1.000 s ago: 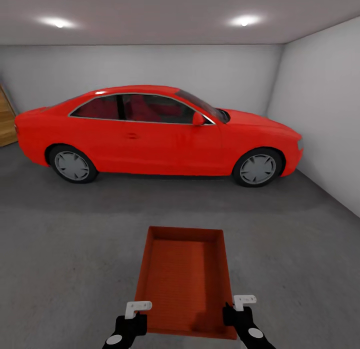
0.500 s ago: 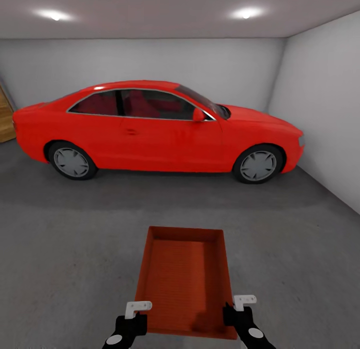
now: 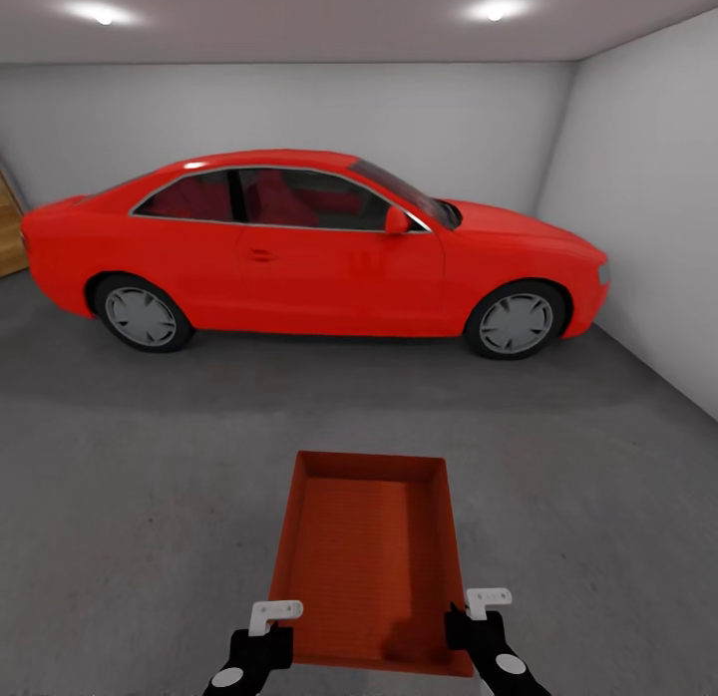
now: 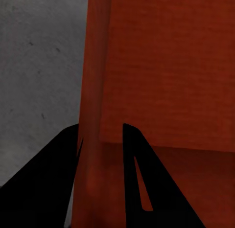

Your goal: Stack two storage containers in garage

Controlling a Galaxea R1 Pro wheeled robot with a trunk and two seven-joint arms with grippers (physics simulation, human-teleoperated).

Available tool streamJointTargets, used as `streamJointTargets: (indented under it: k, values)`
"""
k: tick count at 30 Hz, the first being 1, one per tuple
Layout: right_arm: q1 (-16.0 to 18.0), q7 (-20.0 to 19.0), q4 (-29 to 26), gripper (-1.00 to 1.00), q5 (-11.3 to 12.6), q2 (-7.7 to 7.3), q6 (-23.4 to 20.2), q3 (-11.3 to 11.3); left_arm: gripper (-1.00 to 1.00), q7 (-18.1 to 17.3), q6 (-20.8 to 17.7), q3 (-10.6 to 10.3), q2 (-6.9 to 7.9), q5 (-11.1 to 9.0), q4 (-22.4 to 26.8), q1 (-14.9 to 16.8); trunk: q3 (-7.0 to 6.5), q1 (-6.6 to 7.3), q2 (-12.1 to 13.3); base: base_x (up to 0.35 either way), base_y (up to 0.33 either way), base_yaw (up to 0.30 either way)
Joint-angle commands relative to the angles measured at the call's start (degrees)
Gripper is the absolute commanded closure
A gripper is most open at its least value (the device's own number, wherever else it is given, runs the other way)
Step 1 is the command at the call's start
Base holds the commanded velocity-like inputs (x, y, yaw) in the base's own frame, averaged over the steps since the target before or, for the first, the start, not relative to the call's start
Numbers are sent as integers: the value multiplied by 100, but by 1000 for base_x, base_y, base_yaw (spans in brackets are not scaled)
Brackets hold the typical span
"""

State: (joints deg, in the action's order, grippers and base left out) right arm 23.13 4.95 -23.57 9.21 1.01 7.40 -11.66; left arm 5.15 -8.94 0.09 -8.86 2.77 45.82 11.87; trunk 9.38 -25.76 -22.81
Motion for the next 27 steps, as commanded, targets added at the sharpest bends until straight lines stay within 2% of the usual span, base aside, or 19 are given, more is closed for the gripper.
streamJointTargets:
  k: [1, 16, 27]
  values:
    - [7, -11, -86, 100, 46, 206, 24, -20, 100, -22, -34, -82, -114, -39, -3, -1, 21, -3, -12, 0, 0, 0]
    - [7, -13, -86, 100, 46, 206, 23, -21, 100, -21, -28, -79, -114, -48, -3, -1, 162, -3, -12, 0, 0, 0]
    - [7, -11, -86, 100, 46, 206, 21, -26, 100, -17, -28, -87, -114, -48, -3, -1, 462, -244, -453, 0, 0, 0]
